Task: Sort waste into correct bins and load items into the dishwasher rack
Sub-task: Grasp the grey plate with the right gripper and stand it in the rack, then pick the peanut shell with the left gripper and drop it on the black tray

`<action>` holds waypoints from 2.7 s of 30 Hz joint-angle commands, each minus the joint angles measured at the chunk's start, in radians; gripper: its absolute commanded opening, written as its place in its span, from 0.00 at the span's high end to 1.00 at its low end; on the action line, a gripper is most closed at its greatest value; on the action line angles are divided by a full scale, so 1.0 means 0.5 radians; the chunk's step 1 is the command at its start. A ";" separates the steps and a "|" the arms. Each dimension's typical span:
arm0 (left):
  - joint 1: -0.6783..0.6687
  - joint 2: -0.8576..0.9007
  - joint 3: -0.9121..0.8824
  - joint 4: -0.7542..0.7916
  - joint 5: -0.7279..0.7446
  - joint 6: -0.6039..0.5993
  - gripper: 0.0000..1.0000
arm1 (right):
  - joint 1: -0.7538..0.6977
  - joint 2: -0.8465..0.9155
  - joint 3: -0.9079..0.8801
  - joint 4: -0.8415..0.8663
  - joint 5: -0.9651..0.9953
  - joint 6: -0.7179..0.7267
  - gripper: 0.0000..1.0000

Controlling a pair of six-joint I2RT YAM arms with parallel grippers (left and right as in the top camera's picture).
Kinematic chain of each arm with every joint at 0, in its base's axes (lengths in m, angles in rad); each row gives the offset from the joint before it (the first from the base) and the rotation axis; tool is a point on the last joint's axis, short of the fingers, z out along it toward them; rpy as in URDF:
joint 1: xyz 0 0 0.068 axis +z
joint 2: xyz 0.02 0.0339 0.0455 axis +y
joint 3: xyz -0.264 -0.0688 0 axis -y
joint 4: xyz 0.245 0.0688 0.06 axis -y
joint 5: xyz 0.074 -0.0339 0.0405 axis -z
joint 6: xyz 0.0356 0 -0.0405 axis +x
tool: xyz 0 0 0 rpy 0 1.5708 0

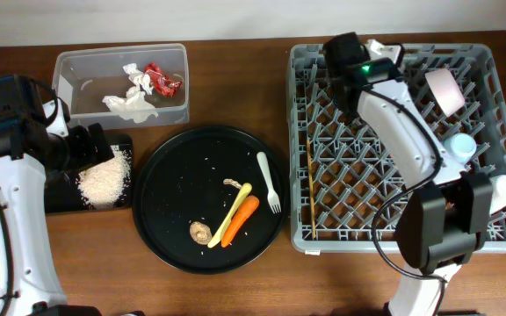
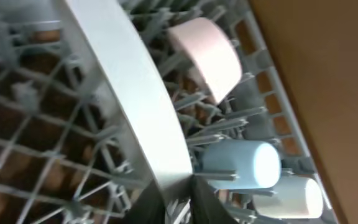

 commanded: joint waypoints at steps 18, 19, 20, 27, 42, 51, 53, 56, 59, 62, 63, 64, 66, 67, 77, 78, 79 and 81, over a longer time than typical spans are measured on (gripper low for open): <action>0.005 -0.018 0.003 -0.013 0.024 -0.019 0.01 | 0.059 -0.970 0.086 -0.422 -1.460 -0.294 0.28; 0.005 -0.018 0.003 -0.005 0.023 -0.018 0.01 | 0.060 -0.959 0.074 -0.510 -1.663 -0.295 0.28; 0.005 -0.018 0.003 0.002 0.024 -0.018 0.01 | 0.063 -0.916 -0.008 -0.576 -2.002 -0.326 0.25; 0.005 -0.018 0.003 0.000 0.023 -0.019 0.01 | 0.797 -0.682 -0.436 -0.331 -2.057 0.153 0.23; -0.610 -0.017 -0.216 0.056 0.073 -0.018 0.01 | 0.183 -0.957 -0.484 -0.344 -1.521 0.301 0.21; -1.203 -0.008 -1.360 0.610 0.279 -0.644 0.01 | -0.597 -1.035 -0.485 -0.625 -1.536 -0.036 0.18; -1.203 -0.008 -1.559 0.841 0.271 -0.669 0.01 | -0.597 -1.035 -0.485 -0.629 -1.536 -0.036 0.18; -1.203 -0.008 -1.594 0.954 0.146 -0.661 0.02 | -0.597 -1.035 -0.485 -0.666 -1.542 -0.035 0.18; -1.203 0.006 -1.595 1.105 0.097 -0.645 0.05 | -0.597 -1.035 -0.485 -0.683 -1.543 -0.036 0.18; -1.203 0.056 -1.601 1.104 0.096 -0.645 0.38 | -0.597 -1.035 -0.485 -0.684 -1.544 -0.035 0.18; -1.204 0.085 -1.601 1.104 0.096 -0.645 0.45 | -0.597 -1.035 -0.485 -0.684 -1.545 -0.035 0.19; -1.204 0.121 -1.601 1.104 0.098 -0.645 0.53 | -0.597 -1.035 -0.485 -0.683 -1.544 -0.035 0.19; -1.225 0.159 -1.601 1.105 0.097 -0.645 0.59 | -0.597 -1.035 -0.485 -0.684 -1.544 -0.035 0.18; -1.231 0.159 -1.601 1.109 0.097 -0.645 0.66 | -0.597 -1.035 -0.485 -0.684 -1.544 -0.035 0.18; -0.554 0.142 -0.709 0.777 -0.298 -0.350 0.82 | -0.597 -1.035 -0.485 -0.683 -1.543 -0.036 0.19; -0.405 0.142 -0.709 0.820 -0.335 -0.334 0.82 | -0.597 -1.035 -0.485 -0.684 -1.543 -0.036 0.18; -0.301 0.143 -0.709 0.856 -0.374 -0.327 0.82 | -0.597 -1.035 -0.485 -0.684 -1.543 -0.035 0.19; -0.092 0.182 -0.711 0.968 -0.502 -0.328 0.83 | -0.597 -1.035 -0.485 -0.697 -1.543 -0.035 0.19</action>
